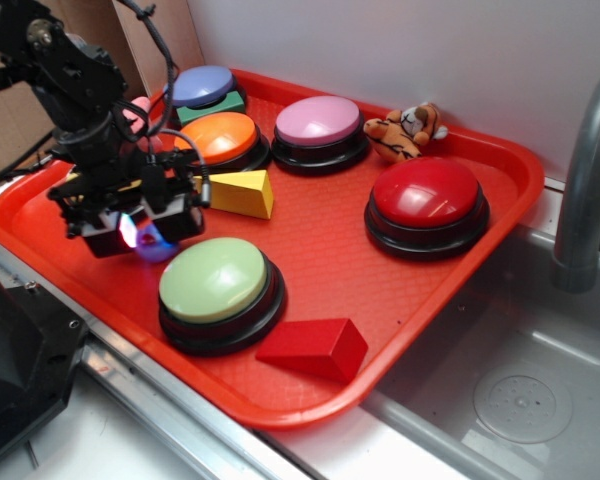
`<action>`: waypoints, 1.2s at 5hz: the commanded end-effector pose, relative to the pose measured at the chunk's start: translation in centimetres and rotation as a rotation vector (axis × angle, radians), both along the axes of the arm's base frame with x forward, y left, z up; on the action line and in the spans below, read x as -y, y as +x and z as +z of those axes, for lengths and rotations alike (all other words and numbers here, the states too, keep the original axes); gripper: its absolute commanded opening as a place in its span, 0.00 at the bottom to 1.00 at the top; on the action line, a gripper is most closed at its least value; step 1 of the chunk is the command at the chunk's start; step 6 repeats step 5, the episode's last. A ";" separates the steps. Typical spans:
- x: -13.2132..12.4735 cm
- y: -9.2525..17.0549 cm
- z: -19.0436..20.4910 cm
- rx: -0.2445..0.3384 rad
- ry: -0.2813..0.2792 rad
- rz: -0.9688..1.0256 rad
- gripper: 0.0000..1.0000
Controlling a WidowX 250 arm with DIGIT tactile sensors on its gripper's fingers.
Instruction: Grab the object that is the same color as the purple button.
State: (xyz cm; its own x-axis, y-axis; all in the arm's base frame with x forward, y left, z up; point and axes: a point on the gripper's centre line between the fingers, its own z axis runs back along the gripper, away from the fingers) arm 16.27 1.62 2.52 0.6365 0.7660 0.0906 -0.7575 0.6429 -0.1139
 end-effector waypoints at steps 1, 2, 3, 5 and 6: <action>0.1 2.6 8.8 0.030 0.136 -0.294 0.00; 0.6 3.3 10.9 0.004 0.137 -0.407 0.00; 0.9 3.9 12.6 0.021 0.157 -0.508 0.00; 0.9 4.9 14.2 0.029 0.153 -0.592 0.00; 0.9 4.9 14.2 0.029 0.153 -0.592 0.00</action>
